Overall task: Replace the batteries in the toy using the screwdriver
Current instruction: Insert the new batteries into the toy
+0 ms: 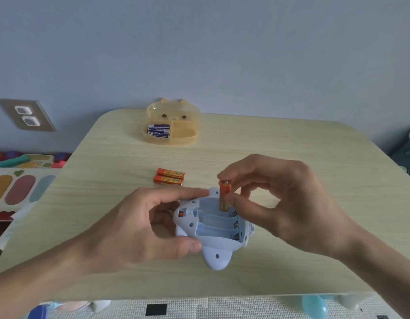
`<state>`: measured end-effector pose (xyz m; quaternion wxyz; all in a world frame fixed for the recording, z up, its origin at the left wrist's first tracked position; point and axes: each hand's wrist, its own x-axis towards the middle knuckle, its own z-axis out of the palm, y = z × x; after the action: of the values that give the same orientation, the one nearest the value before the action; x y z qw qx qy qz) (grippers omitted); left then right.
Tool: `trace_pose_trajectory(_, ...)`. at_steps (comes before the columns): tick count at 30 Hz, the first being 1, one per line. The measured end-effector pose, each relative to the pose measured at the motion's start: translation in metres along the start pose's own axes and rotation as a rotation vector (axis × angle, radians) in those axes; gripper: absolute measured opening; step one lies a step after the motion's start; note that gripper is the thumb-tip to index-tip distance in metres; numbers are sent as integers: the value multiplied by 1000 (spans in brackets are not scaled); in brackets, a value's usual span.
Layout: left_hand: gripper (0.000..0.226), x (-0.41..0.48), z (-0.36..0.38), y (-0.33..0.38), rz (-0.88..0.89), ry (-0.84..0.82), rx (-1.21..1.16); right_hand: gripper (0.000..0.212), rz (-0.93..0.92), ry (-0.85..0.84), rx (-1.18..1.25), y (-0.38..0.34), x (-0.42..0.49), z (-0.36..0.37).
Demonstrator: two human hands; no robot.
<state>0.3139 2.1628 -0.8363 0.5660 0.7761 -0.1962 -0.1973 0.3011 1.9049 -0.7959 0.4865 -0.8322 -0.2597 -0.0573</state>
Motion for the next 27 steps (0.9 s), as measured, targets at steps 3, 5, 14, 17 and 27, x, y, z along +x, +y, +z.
trace_pose_trajectory(3, 70, 1, 0, 1, 10, 0, -2, 21, -71, -23, -148, 2, 3, 5)
trace_pose_trajectory(5, 68, 1, 1, 2, 25, -7, -7, 20, -132, -42, -251, 3, 4, 7)
trace_pose_trajectory(14, 60, 2, 1, -1, 41, -10, -38, 13, -284, -176, -483, 6, 11, 13)
trace_pose_trajectory(17, 58, 2, 0, -2, 47, -13, -35, 14, -280, -213, -493, 7, 13, 11)
trace_pose_trajectory(27, 60, 1, 1, -5, 92, -1, -41, 20, -237, -242, -486, 14, 11, 3)
